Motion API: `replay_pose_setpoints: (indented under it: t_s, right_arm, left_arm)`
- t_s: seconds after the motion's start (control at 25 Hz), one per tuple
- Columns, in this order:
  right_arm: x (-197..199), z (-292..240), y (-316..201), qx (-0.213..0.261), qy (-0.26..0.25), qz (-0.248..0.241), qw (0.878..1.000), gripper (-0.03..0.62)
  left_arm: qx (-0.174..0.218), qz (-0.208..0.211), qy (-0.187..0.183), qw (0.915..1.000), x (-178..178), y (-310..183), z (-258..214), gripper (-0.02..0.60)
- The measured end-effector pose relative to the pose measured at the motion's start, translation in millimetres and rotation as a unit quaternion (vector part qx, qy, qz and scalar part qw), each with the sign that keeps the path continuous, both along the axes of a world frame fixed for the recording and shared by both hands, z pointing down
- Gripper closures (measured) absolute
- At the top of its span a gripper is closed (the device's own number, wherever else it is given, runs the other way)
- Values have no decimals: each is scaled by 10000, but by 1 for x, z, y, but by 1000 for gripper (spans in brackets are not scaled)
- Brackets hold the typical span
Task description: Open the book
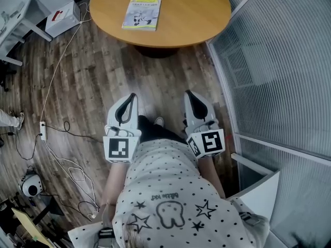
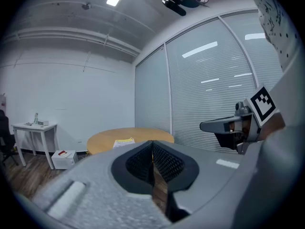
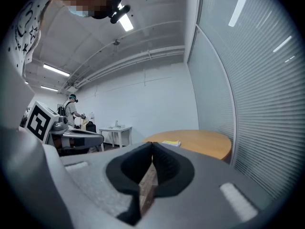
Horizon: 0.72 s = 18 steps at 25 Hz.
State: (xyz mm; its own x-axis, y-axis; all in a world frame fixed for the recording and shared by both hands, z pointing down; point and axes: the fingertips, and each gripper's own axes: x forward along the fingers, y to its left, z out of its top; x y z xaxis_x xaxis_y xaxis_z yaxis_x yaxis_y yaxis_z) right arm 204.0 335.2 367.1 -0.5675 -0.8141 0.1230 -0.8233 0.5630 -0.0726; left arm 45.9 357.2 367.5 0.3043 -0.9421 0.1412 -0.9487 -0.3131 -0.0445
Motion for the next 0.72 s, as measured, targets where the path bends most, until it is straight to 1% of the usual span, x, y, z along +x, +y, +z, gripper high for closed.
replay_pose_setpoints:
  t_s: [0.16, 0.28, 0.36, 0.4, 0.44, 0.48, 0.52, 0.72]
  right_arm:
    - [3, -3, 1, 80, -133, -51, 9999, 589]
    - [3, 0, 2, 33, -192, -109, 9998, 590]
    - [3, 4, 1, 30, -103, -137, 9998, 589]
    - [2, 8, 0, 14, -15, -178, 9998, 589]
    - [1, 12, -1, -30, 66, -237, 9997, 588]
    - [0, 16, -2, -98, 107, -290, 9995, 564]
    - [0, 19, -3, -167, 96, -319, 9993, 559]
    - [4, 22, -16, -398, -56, -253, 9989, 562]
  left_arm:
    - [-99, 3, 29, 9999, -2, 5, 4, 569]
    - [-133, 166, -50, 9998, 3, 4, -1, 568]
    - [-206, 294, -113, 9993, 7, 2, 1, 566]
    - [-220, 333, -142, 9991, 9, 0, 2, 524]
    - [-217, 353, -173, 9990, 10, -1, 2, 523]
    - [-214, 362, -193, 9989, 10, -3, 3, 546]
    - [-220, 371, -191, 9989, 11, -5, 3, 567]
    - [-278, 337, -81, 9990, 7, -22, 4, 571]
